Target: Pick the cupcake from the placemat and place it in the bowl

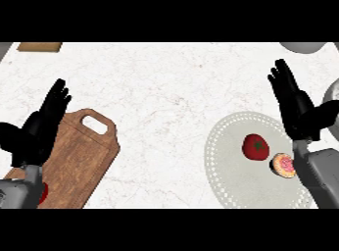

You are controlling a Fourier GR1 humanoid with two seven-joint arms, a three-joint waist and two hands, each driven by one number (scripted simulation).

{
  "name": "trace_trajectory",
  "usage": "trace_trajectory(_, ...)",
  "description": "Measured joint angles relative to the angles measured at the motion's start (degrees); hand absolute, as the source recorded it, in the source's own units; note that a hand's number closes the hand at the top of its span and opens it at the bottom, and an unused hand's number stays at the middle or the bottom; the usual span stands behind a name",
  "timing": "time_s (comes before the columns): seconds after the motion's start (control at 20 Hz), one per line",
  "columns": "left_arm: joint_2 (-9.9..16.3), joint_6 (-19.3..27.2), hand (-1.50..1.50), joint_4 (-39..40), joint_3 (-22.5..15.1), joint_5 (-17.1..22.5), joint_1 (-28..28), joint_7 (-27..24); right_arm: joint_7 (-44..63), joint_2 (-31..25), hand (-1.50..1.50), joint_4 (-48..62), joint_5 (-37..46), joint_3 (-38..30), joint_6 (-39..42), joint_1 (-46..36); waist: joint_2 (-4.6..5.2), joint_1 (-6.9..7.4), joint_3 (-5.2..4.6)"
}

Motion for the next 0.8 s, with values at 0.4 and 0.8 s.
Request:
trace_trajectory(0.4,2.1,0.5,0.00,-0.4,6.6,1.6,-2.3,-4.1,-0.8,-1.1,-1.50,-10.0,5.3,8.5,7.5,-2.1,-2.30,-0.89,0.04)
trace_trajectory(0.8,3.5,-1.3,0.00,1.3,11.6,4.4,-2.4,-7.1,-5.5,-3.2,-1.50,-27.3,25.8,17.2,-9.0,14.3,-2.21,-2.89,0.33)
